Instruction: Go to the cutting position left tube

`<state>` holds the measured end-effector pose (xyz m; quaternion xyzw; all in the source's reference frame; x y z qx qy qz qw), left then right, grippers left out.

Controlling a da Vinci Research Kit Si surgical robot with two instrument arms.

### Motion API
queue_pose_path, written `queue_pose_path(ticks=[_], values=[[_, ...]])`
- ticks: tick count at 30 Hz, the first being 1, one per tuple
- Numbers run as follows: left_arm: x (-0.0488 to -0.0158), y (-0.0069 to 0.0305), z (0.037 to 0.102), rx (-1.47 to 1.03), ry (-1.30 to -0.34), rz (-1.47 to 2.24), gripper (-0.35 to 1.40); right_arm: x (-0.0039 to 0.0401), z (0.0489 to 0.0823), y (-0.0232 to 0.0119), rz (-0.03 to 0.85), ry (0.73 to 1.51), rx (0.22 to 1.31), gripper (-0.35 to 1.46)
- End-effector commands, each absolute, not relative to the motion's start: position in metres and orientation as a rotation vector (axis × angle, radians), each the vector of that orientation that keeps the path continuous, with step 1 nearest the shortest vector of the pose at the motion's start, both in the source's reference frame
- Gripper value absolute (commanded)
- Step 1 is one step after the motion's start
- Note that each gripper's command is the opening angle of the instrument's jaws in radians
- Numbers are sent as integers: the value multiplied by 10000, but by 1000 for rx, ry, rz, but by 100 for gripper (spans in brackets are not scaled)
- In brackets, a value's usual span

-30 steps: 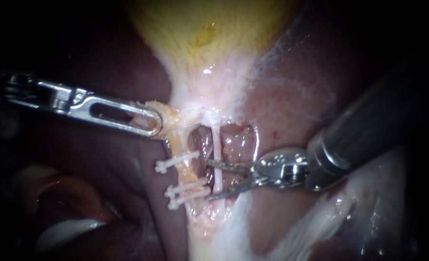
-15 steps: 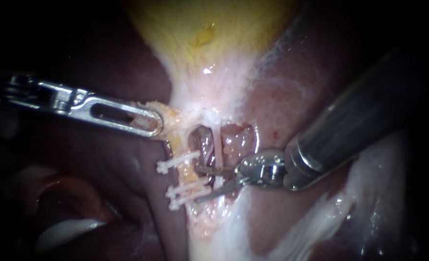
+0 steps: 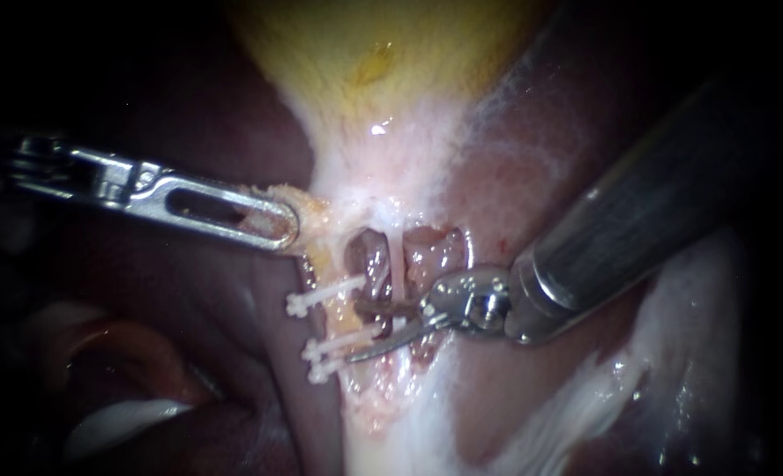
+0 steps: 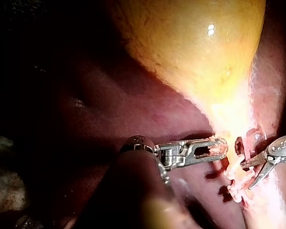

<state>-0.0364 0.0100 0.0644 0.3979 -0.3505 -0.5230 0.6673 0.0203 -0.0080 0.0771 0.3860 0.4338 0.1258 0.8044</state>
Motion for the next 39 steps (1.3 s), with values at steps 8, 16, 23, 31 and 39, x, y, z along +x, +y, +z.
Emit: queue_pose_path(ticks=[8,16,23,31,39], values=[[-365,101,644,898,-791,-1181,-35,218,771,-77,289,964,863,111],[-366,101,645,898,-791,-1181,-35,233,773,-73,320,991,895,115],[-366,102,646,898,-791,-1180,-35,247,772,-72,327,1023,965,111],[-366,102,647,898,-791,-1180,-35,264,770,-74,347,1042,999,113],[-367,103,648,898,-791,-1180,-35,274,772,-71,347,1061,1029,108]])
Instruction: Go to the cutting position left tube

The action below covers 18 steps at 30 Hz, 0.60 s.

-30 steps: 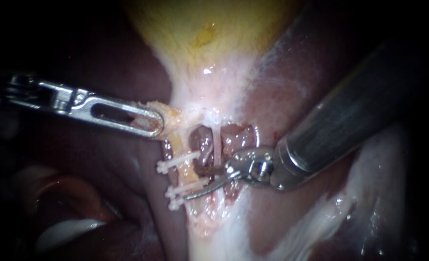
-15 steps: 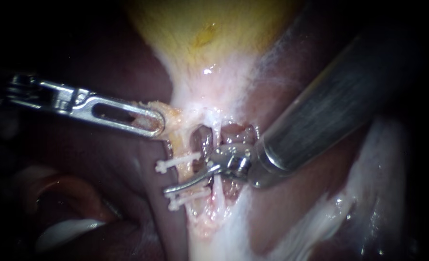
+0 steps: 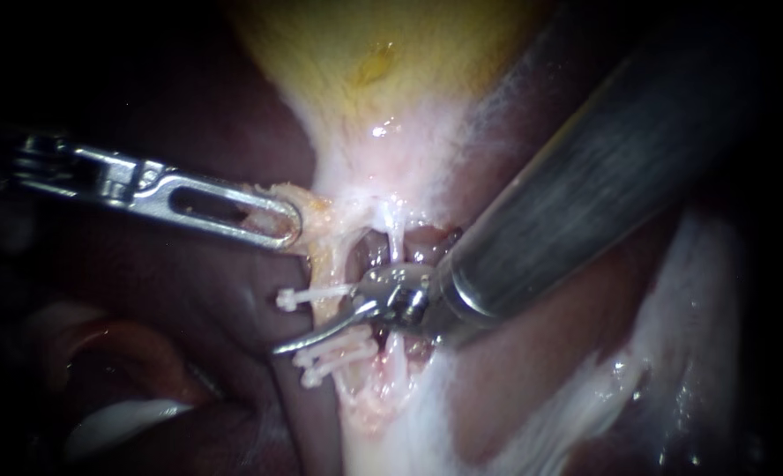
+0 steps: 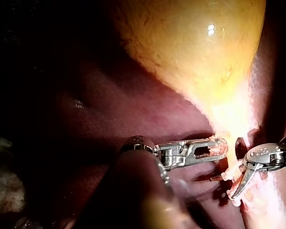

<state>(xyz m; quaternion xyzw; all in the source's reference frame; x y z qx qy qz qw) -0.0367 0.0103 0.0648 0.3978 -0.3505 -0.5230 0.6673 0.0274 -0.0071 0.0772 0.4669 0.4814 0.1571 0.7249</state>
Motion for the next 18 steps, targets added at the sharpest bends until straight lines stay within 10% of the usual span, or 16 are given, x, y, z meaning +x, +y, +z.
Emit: queue_pose_path(ticks=[1,18], values=[[-367,103,648,897,-791,-1180,-35,276,773,-71,350,1062,1026,108],[-368,103,648,897,-791,-1181,-35,277,773,-70,355,1066,1022,110]])
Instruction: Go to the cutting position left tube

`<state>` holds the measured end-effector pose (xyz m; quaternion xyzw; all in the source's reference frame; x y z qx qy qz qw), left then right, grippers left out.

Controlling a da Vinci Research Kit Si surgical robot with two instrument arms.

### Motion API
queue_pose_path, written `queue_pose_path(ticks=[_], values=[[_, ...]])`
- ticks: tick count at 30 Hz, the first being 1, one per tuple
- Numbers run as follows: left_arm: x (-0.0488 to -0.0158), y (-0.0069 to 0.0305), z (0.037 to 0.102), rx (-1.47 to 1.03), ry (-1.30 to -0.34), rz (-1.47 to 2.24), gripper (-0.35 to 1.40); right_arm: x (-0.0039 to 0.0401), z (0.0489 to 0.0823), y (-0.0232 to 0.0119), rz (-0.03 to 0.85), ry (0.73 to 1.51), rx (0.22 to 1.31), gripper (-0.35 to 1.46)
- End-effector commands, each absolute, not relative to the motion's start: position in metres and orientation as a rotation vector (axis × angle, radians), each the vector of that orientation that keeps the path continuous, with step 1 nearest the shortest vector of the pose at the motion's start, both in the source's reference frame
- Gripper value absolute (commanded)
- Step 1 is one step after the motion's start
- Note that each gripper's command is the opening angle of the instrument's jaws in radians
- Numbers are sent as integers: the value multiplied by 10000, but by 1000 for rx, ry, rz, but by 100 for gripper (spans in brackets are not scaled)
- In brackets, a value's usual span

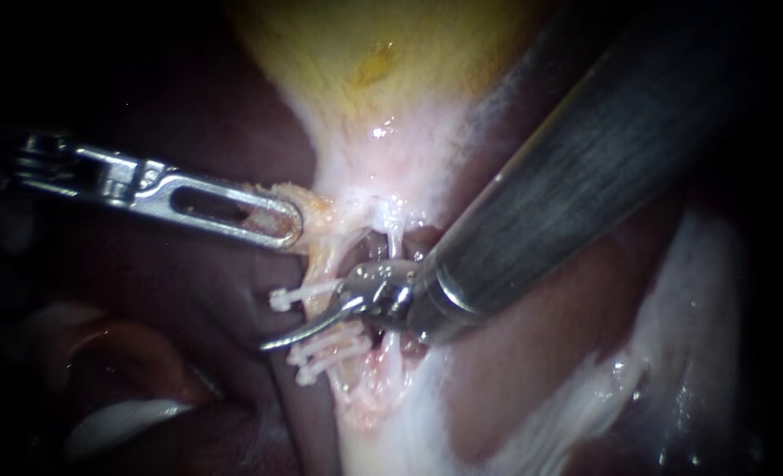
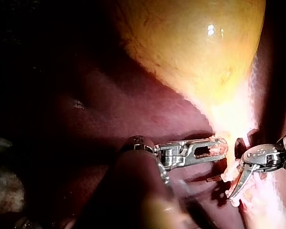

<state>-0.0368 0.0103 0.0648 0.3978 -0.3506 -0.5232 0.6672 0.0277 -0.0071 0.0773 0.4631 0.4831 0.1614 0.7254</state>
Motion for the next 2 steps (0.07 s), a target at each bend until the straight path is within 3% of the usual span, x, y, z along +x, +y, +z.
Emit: queue_pose_path(ticks=[1,2], values=[[-368,103,648,897,-791,-1181,-35,277,773,-70,355,1066,1022,110],[-368,103,649,897,-791,-1181,-35,276,772,-71,355,1066,1022,110]])
